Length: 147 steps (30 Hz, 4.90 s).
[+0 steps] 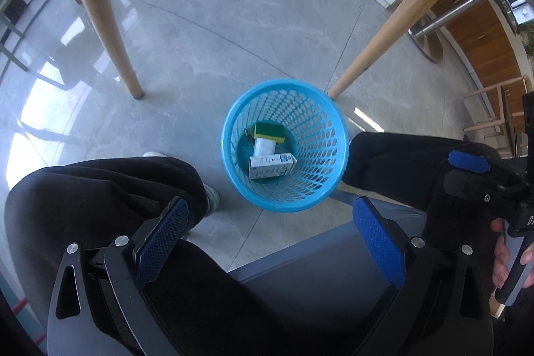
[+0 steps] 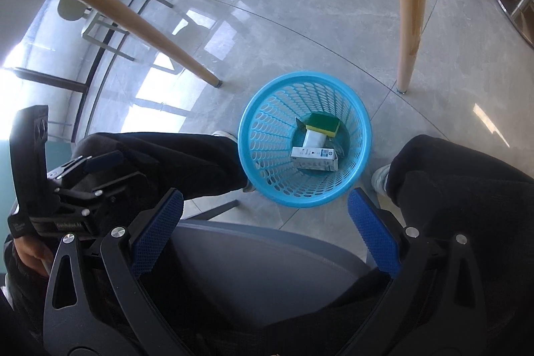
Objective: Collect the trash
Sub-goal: 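Raise both tools back up toward the table, then grasp the blue plastic bag with the left tool while the right tool grasps the bubble wrap, then carry the blue bag and bubble wrap down over the wastebasket with both tools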
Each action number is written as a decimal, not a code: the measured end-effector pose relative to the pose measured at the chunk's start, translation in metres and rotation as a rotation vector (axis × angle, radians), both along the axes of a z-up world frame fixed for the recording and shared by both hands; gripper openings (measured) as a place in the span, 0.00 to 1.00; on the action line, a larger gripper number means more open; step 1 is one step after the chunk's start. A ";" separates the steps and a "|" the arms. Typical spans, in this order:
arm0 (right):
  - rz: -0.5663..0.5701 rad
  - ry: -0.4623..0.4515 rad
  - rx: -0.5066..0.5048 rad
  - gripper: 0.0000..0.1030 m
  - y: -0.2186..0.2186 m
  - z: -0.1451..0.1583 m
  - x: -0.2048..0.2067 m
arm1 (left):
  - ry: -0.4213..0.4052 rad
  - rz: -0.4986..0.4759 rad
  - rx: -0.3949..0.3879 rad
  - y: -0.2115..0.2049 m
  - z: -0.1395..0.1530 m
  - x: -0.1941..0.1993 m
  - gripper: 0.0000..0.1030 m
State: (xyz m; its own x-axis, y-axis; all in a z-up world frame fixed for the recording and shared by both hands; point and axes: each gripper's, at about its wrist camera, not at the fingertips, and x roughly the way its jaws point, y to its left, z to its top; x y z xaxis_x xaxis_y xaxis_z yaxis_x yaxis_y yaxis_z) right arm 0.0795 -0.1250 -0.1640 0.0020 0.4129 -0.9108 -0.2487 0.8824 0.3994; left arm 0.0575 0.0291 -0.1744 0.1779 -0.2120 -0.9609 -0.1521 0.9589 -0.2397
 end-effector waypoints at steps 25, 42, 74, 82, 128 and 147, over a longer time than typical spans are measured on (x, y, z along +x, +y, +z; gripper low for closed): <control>0.020 -0.201 0.100 0.92 -0.013 0.117 -0.044 | -0.284 -0.017 0.024 -0.006 0.109 -0.044 0.94; -0.008 -0.454 0.199 0.92 -0.039 0.227 -0.039 | -0.578 -0.065 0.136 -0.018 0.216 -0.037 0.94; -0.129 -0.515 0.130 0.91 0.034 0.248 0.194 | -0.689 -0.007 0.204 -0.002 0.270 0.100 0.94; -0.137 -0.488 0.114 0.87 0.047 0.231 0.221 | -0.660 0.001 0.209 0.003 0.261 0.121 0.88; -0.098 -0.634 0.251 0.33 -0.007 0.284 0.150 | -0.791 0.001 0.202 0.026 0.300 0.049 0.06; 0.043 -0.703 0.275 0.33 -0.032 0.318 0.058 | -0.803 0.002 0.190 0.032 0.306 0.003 0.06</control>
